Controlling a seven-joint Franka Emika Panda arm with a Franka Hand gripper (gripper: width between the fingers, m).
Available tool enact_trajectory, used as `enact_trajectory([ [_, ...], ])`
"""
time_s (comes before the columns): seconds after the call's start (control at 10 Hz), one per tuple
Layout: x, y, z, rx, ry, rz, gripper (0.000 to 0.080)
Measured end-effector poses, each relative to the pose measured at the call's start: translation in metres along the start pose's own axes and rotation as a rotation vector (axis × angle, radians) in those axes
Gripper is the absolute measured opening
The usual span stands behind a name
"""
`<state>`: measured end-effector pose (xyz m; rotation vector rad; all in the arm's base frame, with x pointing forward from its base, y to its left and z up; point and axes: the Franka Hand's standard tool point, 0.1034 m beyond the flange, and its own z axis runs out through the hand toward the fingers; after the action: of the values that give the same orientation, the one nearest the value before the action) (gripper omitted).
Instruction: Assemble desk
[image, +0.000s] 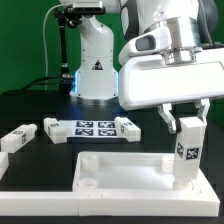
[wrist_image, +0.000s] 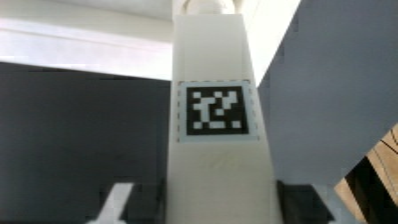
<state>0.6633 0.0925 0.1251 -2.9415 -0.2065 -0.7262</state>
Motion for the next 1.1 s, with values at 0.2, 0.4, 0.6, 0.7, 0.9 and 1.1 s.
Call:
enact_trajectory([
  [0.2, -0.0026, -0.0014, 0.0029, 0.002, -0.005, 0.003, 0.0290],
  [0.4, -0.0033, -0.0008, 0.0039, 0.002, -0.004, 0.006, 0.0290],
  [0.6, -0.0033, -0.0007, 0.0039, 0.002, -0.004, 0.006, 0.0345],
  [0.7, -0.0033, -0.0008, 0.0039, 0.002, -0.004, 0.006, 0.0481],
  [0.9, -0.0033, -0.0009, 0.0039, 0.002, -0.004, 0.005, 0.0617],
  [1.1, -0.0034, -0.0009, 0.0040, 0.002, -0.004, 0.005, 0.0639],
])
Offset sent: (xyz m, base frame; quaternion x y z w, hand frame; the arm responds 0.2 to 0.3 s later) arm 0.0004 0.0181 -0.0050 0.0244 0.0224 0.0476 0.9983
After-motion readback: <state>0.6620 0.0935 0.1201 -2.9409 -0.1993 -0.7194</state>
